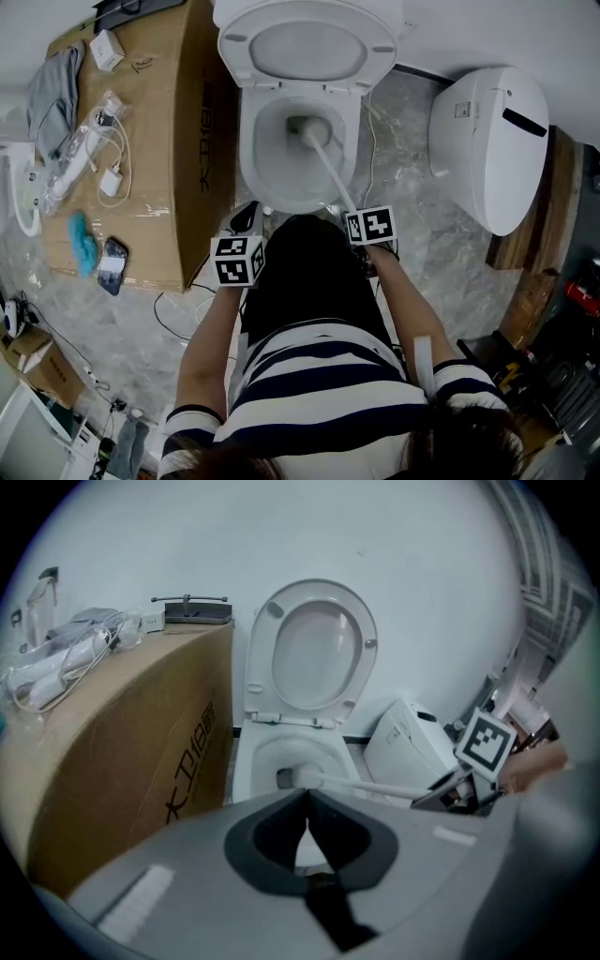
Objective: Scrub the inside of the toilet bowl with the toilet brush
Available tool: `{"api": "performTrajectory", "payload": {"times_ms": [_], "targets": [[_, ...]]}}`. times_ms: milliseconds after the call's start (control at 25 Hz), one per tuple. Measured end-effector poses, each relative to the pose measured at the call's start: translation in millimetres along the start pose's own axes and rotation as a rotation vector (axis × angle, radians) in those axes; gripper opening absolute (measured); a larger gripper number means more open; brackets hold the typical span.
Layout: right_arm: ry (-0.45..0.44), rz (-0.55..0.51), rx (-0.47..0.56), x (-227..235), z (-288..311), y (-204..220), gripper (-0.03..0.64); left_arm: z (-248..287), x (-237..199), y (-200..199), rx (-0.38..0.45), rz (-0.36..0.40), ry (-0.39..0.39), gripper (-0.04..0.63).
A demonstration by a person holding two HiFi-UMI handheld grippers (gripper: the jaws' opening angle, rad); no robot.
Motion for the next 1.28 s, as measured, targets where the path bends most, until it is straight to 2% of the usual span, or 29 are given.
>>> {"api": "performTrajectory", "payload": {"times_ms": [680,960,1280], "targets": [[-0.089,0.021,-0.092,-27.6,2.9,33.5,0.083,3.4,-2.4,6.3,-0.017,-0.017,0.007,0.0],[-0.146,0.041,-0.087,-43.9,4.5,28.3,0.083,1.0,-6.3,6.3,-0.01,-0.032,0.0,0.0],[-0.153,0.033,-0.065,-50.8,15.8,9.9,0.083,-2.1,-10.8,10.0,-0.006,-0.044,-0.011,0.0]]}}
Point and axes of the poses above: the fingertips, and each gripper's own axes: z forward along the fingers, x to its right, y out of its underside, the point moved 7 cm from there along -z, backward along the fingers, and after that the axes turned 6 degrees about x, right-handed, at the moved point
